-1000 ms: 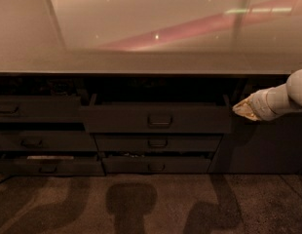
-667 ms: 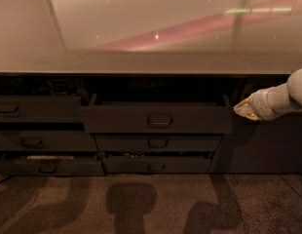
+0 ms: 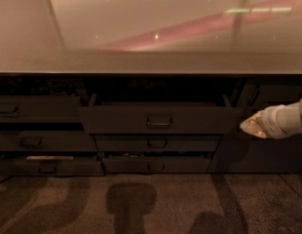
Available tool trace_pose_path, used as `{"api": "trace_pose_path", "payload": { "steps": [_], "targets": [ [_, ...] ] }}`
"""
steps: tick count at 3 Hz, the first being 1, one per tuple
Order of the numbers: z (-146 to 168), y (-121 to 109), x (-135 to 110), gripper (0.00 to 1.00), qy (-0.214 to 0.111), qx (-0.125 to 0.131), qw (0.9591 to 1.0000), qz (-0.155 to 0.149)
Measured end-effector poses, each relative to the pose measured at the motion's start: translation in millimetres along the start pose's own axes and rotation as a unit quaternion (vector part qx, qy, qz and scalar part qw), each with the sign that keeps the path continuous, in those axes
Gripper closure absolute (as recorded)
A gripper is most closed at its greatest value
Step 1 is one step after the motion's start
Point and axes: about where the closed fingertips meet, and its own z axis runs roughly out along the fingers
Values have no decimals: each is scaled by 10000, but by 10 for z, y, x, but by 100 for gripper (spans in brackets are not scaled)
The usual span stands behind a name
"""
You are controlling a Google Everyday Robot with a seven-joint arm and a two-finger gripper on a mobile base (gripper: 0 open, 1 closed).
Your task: Open top drawer
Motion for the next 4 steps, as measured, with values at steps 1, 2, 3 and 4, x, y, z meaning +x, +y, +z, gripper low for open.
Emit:
{"api": "trace_pose_path", "payload": {
  "steps": [1,2,3,4],
  "targets": [
    [1,-9,3,100,1,5,10000,3],
    [-69,-232,39,100,-41,95,9999,46],
    [-297,-538,41,100,-170,425,9989,62],
    [-297,-538,41,100,-170,425,9989,61]
  ]
}}
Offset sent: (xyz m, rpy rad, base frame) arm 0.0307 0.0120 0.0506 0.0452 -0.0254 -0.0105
